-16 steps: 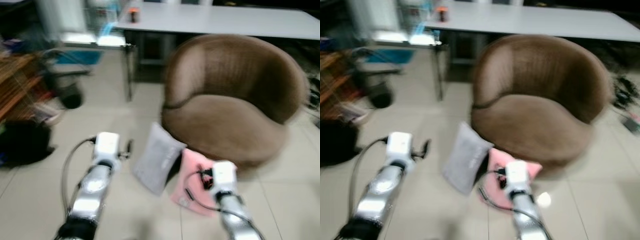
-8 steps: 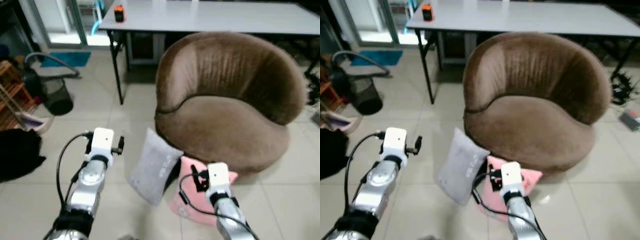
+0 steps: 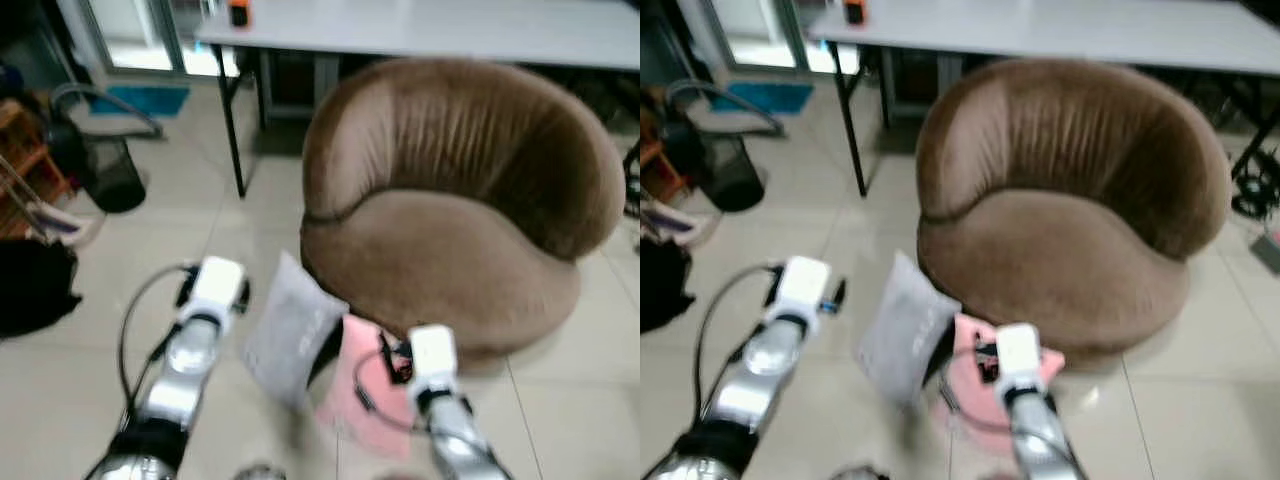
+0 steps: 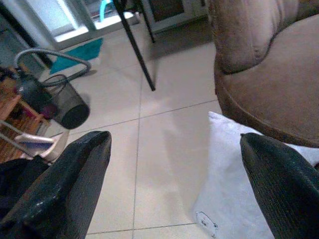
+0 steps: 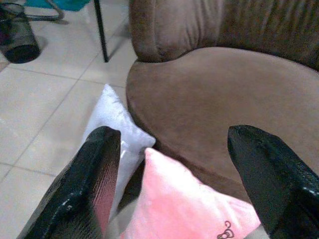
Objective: Move the pillow to the sofa from floor
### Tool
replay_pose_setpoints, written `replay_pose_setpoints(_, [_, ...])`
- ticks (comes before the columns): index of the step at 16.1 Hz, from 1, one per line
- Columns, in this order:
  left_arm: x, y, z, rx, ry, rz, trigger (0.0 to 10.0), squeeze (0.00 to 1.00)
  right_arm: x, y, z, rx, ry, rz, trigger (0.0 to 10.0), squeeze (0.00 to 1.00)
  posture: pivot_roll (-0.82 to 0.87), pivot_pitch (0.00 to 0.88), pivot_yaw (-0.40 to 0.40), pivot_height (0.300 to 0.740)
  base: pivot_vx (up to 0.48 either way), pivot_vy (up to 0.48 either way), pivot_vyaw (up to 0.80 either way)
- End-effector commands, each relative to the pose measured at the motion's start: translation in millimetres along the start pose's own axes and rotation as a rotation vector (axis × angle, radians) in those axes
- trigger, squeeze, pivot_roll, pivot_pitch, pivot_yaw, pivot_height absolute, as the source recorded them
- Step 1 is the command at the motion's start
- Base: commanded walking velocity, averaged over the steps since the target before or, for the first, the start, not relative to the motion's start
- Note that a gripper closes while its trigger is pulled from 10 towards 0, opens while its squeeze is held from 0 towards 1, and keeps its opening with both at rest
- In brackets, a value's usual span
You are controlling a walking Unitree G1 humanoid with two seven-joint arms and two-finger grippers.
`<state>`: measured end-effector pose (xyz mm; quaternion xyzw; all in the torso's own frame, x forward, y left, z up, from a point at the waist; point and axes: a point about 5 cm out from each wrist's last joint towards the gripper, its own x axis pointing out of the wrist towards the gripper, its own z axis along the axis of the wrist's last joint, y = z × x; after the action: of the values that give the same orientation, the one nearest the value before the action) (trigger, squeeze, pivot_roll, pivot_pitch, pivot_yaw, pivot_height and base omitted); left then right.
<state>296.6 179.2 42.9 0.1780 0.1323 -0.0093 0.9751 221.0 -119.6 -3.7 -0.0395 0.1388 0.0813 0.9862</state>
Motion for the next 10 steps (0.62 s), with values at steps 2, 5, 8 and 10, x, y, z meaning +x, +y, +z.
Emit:
replay_pose_setpoints(2, [0.9,-9.2,5.9,0.000,-0.018,-0.020,10.0,0.00,-1.3,-11.0,-5.3,-0.018,0.027,-0.024,10.0,0.00,0.01,0.068,0.021,0.730,0.319,-0.356,0.00])
replay_pose_setpoints(5, [0.7,-9.0,4.6,-0.013,-0.013,-0.017,10.0,0.00,-0.4,-13.0,-8.9,-0.027,0.038,-0.016,10.0,0.00,0.01,0.059,0.021,0.730,0.329,-0.346,0.00])
replay_pose_setpoints(8, [0.7,-6.7,5.0,-0.030,-0.016,0.003,10.0,0.00,-0.7,-13.2,-10.9,-0.030,0.044,-0.011,10.0,0.00,0.01,0.052,0.020,0.730,0.404,-0.107,0.00])
replay_pose_setpoints(10, [1.0,-4.9,5.5,-0.033,-0.019,0.012,10.0,0.00,-1.2,-11.2,-11.6,-0.034,0.044,-0.006,10.0,0.00,0.02,0.048,0.017,0.730,0.465,0.000,0.00])
